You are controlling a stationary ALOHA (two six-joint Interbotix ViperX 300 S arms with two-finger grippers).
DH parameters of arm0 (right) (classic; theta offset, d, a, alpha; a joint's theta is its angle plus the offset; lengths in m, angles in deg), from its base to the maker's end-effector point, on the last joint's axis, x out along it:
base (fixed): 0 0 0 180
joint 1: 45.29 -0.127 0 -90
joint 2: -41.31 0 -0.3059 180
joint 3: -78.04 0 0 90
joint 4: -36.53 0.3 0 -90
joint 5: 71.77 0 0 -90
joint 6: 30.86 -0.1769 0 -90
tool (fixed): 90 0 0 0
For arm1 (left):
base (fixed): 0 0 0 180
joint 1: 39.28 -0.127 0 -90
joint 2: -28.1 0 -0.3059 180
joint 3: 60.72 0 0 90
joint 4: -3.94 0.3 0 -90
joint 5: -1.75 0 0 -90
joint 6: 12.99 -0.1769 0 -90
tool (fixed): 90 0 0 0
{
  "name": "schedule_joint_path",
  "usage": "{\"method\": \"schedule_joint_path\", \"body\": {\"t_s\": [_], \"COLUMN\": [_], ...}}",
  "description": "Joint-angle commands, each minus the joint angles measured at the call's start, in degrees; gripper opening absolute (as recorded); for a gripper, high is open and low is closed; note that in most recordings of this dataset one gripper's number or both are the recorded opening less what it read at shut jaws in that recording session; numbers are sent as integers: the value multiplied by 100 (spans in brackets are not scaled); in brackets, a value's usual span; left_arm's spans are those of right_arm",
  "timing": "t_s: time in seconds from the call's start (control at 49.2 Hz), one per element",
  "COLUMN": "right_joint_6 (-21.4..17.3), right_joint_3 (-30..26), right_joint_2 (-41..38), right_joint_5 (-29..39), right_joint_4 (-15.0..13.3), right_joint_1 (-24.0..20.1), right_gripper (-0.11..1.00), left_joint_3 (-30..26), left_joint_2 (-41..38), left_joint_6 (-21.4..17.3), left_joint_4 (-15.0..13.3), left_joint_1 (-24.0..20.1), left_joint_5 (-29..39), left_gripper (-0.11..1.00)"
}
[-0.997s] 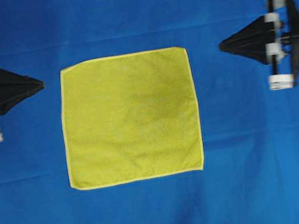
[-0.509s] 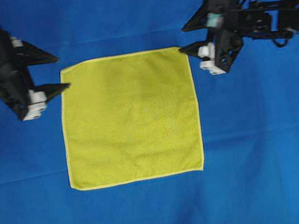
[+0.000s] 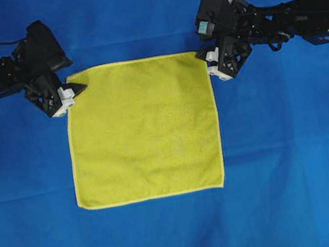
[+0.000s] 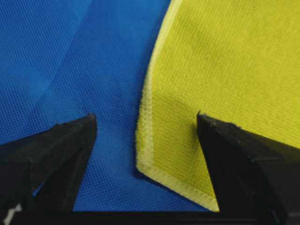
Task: Fold the yellow towel.
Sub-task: 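Move both grippers to the towel's top corners and pinch them, then pull both top corners down toward the bottom edge, folding in half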
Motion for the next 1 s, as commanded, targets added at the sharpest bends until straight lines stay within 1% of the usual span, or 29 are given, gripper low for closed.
{"method": "schedule_joint_path", "body": {"t_s": [0.0, 0.081, 0.142, 0.183, 0.285, 0.325, 0.346, 0.386, 0.671, 0.875, 0.976], "right_joint_6": [0, 0, 0, 0, 9, 9, 9, 0, -62, -70, -62], "right_joint_3": [-97, -88, -97, -88, -79, -79, -79, -79, -97, -35, -9], "right_joint_2": [70, 70, 70, 70, 70, 70, 70, 62, 97, 448, 589], "right_joint_5": [-53, -44, -35, -35, -26, -26, -26, -35, -44, 26, 26], "right_joint_4": [-9, -18, -18, -18, -18, -18, -18, -18, 9, 53, 62], "right_joint_1": [0, 0, -9, -18, -26, -26, -35, -35, -79, -79, -79], "right_gripper": [58, 55, 49, 41, 13, 3, 1, 1, 1, 1, 1], "left_joint_3": [-88, -97, -88, -79, -62, -70, -70, -70, -158, -352, -360], "left_joint_2": [18, 26, 26, 18, 18, 26, 18, 18, 88, 598, 817], "left_joint_6": [-18, 35, 70, 70, 35, -9, -18, -18, -26, -35, -35], "left_joint_4": [-9, -9, -9, -9, -9, -9, -9, -9, -9, -9, -9], "left_joint_1": [-53, -53, -62, -62, -62, -62, -62, -62, -62, -62, -62], "left_joint_5": [-53, -35, -26, -18, 9, 44, 53, 79, 316, 879, 1020], "left_gripper": [79, 74, 62, 51, 22, 11, 7, 2, 2, 2, 2]}}
